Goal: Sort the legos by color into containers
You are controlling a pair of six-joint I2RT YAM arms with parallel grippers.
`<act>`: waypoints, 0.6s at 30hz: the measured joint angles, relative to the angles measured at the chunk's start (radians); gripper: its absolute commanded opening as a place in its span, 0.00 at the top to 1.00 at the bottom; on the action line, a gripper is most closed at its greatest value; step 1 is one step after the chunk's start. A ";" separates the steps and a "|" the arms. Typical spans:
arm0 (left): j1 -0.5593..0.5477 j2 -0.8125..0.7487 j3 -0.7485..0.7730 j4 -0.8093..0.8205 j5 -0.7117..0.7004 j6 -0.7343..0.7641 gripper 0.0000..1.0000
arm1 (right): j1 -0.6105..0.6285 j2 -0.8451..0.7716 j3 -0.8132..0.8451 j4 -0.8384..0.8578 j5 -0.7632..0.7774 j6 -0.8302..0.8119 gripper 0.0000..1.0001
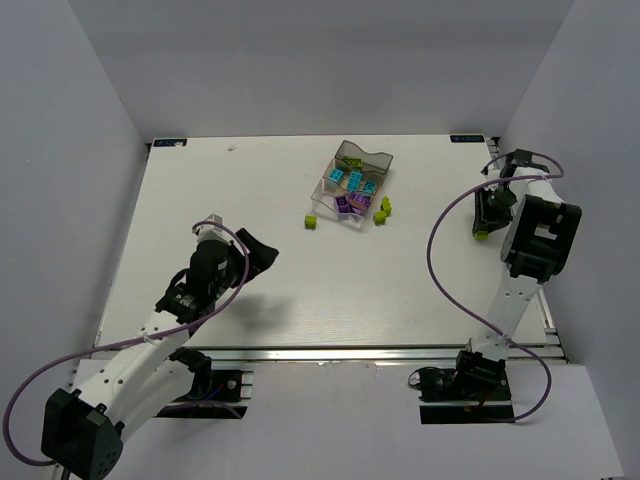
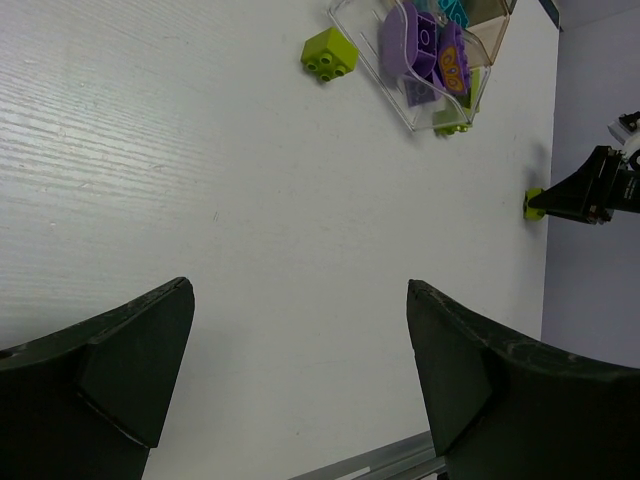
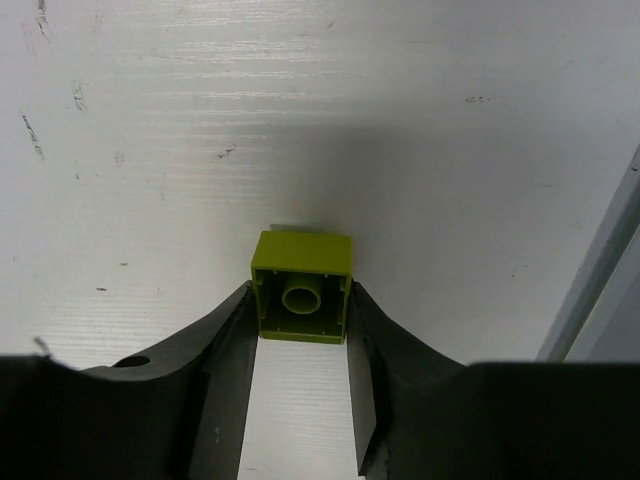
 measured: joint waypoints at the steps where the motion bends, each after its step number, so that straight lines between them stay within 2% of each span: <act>1: 0.000 -0.002 0.000 -0.001 0.000 -0.002 0.04 | 0.000 0.000 0.000 0.000 -0.002 -0.003 0.84; 5: 0.000 -0.010 0.000 -0.005 0.000 -0.006 0.04 | 0.001 0.000 0.000 -0.002 -0.019 -0.023 1.00; 11: 0.000 -0.009 0.000 -0.002 0.001 -0.011 0.04 | 0.031 -0.008 0.034 -0.038 -0.113 -0.073 1.00; 18: 0.000 0.000 0.000 0.003 0.001 -0.013 0.04 | 0.155 -0.031 0.209 -0.072 -0.326 -0.206 1.00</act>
